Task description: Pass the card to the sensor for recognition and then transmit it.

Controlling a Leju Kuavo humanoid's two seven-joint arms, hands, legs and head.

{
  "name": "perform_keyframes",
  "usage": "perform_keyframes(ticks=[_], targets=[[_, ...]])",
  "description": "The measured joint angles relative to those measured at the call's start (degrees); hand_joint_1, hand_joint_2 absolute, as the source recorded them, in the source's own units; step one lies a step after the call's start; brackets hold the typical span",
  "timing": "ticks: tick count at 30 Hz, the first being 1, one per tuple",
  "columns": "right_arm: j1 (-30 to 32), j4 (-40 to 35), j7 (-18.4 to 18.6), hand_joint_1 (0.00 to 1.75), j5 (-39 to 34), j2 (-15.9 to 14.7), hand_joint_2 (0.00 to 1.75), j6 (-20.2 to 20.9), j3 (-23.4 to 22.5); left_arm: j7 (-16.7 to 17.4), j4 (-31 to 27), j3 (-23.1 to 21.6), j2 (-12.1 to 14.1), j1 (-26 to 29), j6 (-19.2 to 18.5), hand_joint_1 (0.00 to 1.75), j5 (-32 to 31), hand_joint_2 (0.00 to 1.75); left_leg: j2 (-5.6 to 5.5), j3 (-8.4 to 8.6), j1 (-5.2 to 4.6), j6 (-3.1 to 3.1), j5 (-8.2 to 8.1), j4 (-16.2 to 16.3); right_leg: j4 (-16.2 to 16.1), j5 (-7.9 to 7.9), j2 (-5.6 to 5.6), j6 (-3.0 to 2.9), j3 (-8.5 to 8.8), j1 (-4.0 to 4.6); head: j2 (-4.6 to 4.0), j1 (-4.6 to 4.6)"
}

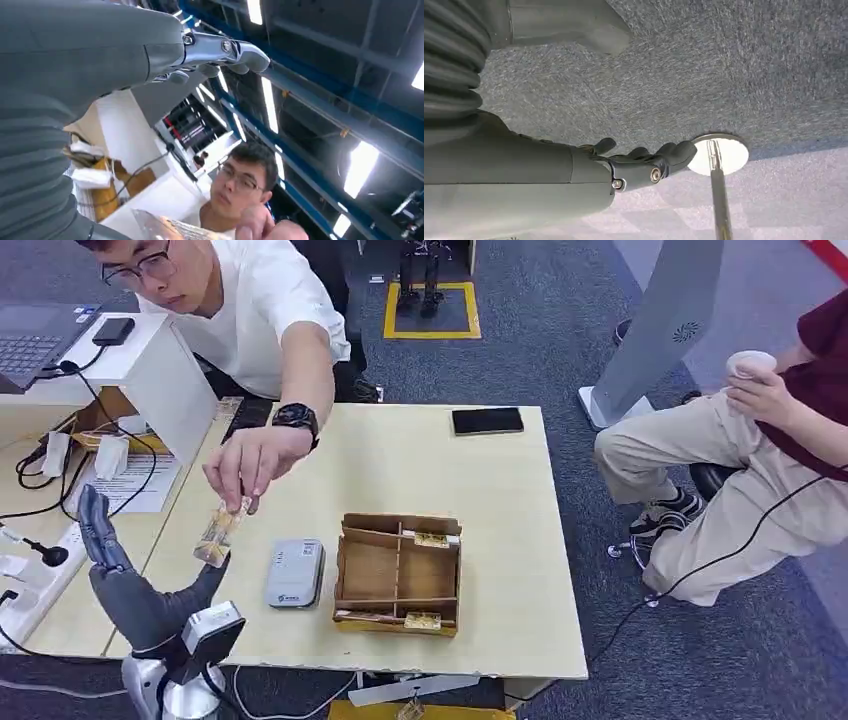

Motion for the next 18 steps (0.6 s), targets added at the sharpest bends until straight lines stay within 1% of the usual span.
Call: perform_keyframes(ticks=[7, 16, 17, 18], targets=[[-0.4, 0.26, 0.02, 0.0, 1.0, 0.0, 1.75, 0.02, 0.0, 0.55, 0.98, 3.87, -0.02, -3.16, 0.0, 0.0, -4.39, 1.75, 0.0, -0.01, 0.0, 0.0, -0.01, 0.0, 0.0, 0.0, 0.0, 0.0, -0.02, 0.0, 0.0, 0.04], [-0.55, 0.5, 0.02, 0.0, 1.27, 0.0, 1.75, 0.0, 0.0, 1.11, 1.46, 5.11, -0.02, -4.73, 0.0, 0.0, -4.98, 1.75, 0.0, -0.01, 0.0, 0.0, -0.01, 0.0, 0.0, 0.0, 0.02, 0.0, -0.03, 0.0, 0.0, 0.02], [-0.55, 0.5, 0.04, 0.0, 1.27, 0.0, 1.75, 0.02, 0.0, 1.11, 1.46, 5.18, -0.02, -4.85, 0.0, 0.24, -4.98, 1.75, 0.0, -0.01, 0.0, 0.0, -0.01, 0.0, 0.0, 0.0, 0.02, 0.0, -0.03, 0.0, -0.02, 0.02], [-0.54, 0.5, 0.02, 0.0, 1.27, 0.0, 1.75, 0.02, 0.0, 1.22, 1.49, 5.2, -0.04, -4.95, 0.0, 1.54, -4.98, 1.75, 0.0, -0.01, 0.0, 0.0, -0.01, 0.0, 0.0, 0.0, 0.02, 0.0, -0.03, 0.0, 0.0, 0.02]])
